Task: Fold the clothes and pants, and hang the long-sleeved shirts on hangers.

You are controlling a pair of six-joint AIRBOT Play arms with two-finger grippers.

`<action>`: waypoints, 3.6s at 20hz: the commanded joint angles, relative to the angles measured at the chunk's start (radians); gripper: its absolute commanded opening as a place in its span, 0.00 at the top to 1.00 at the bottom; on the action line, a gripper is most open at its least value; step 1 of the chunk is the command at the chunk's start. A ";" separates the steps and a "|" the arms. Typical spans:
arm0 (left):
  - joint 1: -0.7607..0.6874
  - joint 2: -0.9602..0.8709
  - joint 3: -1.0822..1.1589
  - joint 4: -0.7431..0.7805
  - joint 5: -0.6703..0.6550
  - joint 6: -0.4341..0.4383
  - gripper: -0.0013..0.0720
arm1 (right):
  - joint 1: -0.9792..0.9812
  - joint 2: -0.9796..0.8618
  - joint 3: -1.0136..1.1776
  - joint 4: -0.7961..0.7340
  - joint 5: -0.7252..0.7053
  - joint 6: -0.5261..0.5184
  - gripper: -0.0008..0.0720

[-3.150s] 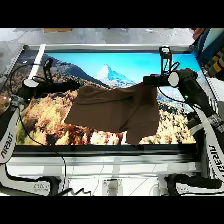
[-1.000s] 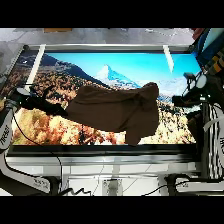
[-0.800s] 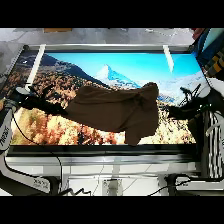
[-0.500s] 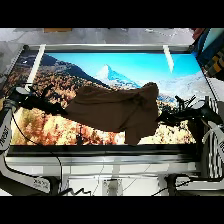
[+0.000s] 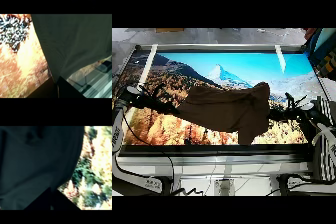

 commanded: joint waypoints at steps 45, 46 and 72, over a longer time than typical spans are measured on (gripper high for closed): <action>-0.104 -0.126 0.161 -0.350 0.524 -0.096 0.96 | 0.078 -0.270 0.623 -0.151 -0.101 0.228 0.97; -0.101 -0.126 0.161 -0.309 0.513 -0.097 0.96 | 0.078 -0.270 0.623 -0.196 -0.076 0.228 0.97; -0.135 -0.126 0.162 0.076 0.251 -0.310 0.17 | 0.085 -0.269 0.578 -0.658 0.263 0.450 0.22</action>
